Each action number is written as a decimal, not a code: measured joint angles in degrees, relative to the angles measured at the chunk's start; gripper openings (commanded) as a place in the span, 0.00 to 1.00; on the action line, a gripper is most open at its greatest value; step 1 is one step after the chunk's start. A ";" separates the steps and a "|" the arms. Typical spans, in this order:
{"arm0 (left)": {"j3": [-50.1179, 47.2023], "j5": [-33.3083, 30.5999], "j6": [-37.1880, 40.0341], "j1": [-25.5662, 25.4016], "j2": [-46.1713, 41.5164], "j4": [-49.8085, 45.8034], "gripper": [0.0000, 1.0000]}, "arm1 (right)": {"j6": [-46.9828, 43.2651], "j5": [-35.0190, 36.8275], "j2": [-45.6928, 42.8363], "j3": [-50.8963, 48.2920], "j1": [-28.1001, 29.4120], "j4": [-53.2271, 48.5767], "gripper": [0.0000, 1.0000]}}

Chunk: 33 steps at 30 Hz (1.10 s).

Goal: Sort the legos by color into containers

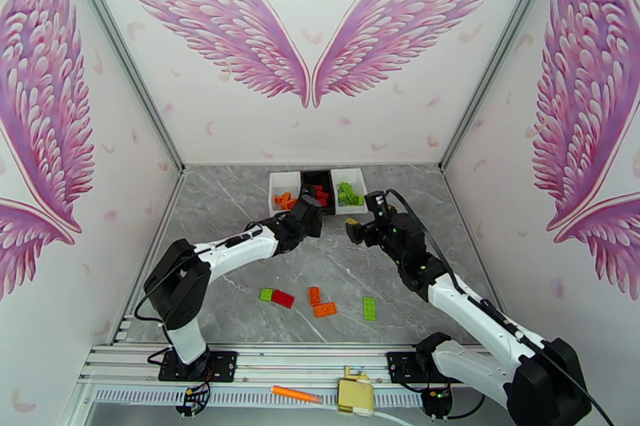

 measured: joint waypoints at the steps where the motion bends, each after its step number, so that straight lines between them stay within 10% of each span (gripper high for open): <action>1: 1.20 0.13 0.76 0.46 1.38 1.38 0.27 | 0.22 -0.22 0.17 0.00 0.00 0.15 0.91; 19: 30.91 3.23 7.08 7.67 27.41 7.04 0.31 | 1.01 -1.16 3.23 -0.63 0.00 1.40 0.91; 33: 30.03 6.64 7.61 9.29 26.67 4.98 0.79 | -0.87 -7.82 9.20 2.86 0.81 -1.29 0.93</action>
